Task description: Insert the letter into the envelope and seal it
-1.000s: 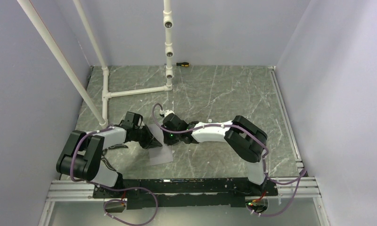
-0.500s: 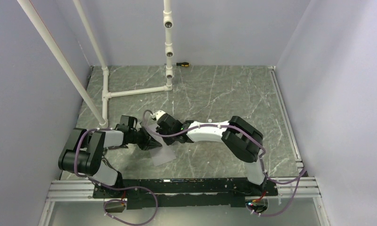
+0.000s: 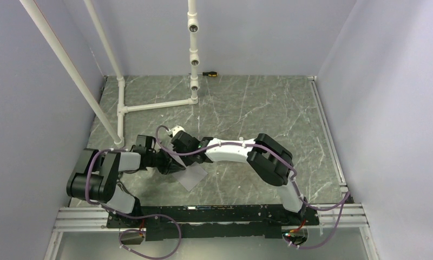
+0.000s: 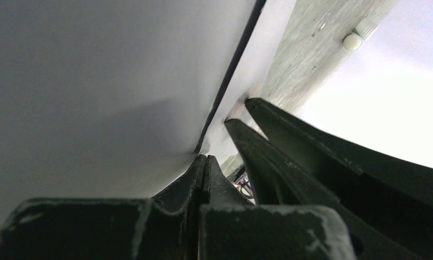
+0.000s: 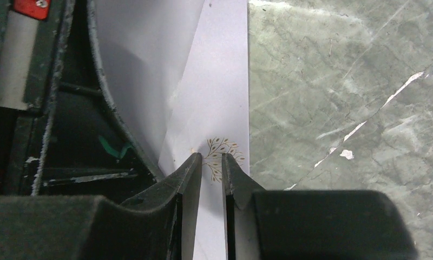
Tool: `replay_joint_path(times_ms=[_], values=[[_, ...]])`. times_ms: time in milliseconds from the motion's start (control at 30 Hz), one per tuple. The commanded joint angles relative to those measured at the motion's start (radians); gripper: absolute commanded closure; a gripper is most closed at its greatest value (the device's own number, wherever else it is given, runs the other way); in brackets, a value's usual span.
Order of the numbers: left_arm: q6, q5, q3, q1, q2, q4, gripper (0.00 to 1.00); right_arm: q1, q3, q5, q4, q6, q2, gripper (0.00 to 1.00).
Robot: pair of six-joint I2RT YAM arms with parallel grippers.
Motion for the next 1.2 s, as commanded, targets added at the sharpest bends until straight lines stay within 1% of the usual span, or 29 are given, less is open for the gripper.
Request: replay_joint_path(times_ms=[0,100,200,300,400,467,600,733,933,1167], values=[[0.058,-0.065,-0.021,0.022,-0.068,-0.141,0.98,-0.004,-0.077,0.031,-0.03,0.003,0.014,0.75],[0.069,-0.065,0.042,0.039,-0.159,-0.217,0.98,-0.004,-0.122,0.016,0.01,-0.036,-0.007,0.71],[0.075,-0.063,0.104,0.057,-0.208,-0.27,0.97,-0.005,-0.142,0.017,0.029,-0.057,-0.011,0.7],[0.084,-0.085,0.145,0.061,-0.213,-0.306,0.97,-0.005,-0.148,0.012,0.04,-0.065,-0.012,0.69],[0.101,-0.138,0.172,0.063,-0.196,-0.325,0.97,-0.005,-0.162,0.002,0.06,-0.069,-0.02,0.69],[0.111,-0.169,0.186,0.065,-0.13,-0.315,0.98,-0.004,-0.169,-0.004,0.069,-0.075,-0.025,0.69],[0.122,-0.184,0.225,0.065,-0.013,-0.246,0.97,-0.001,-0.192,-0.02,0.094,-0.104,-0.03,0.67],[0.138,-0.217,0.265,0.067,0.075,-0.223,0.98,0.003,-0.21,-0.018,0.105,-0.121,-0.034,0.66],[0.157,-0.229,0.28,0.074,0.097,-0.191,0.98,0.003,-0.226,-0.031,0.117,-0.143,-0.037,0.66],[0.169,-0.283,0.307,0.075,0.154,-0.253,0.97,0.005,-0.212,-0.026,0.105,-0.179,-0.025,0.66]])
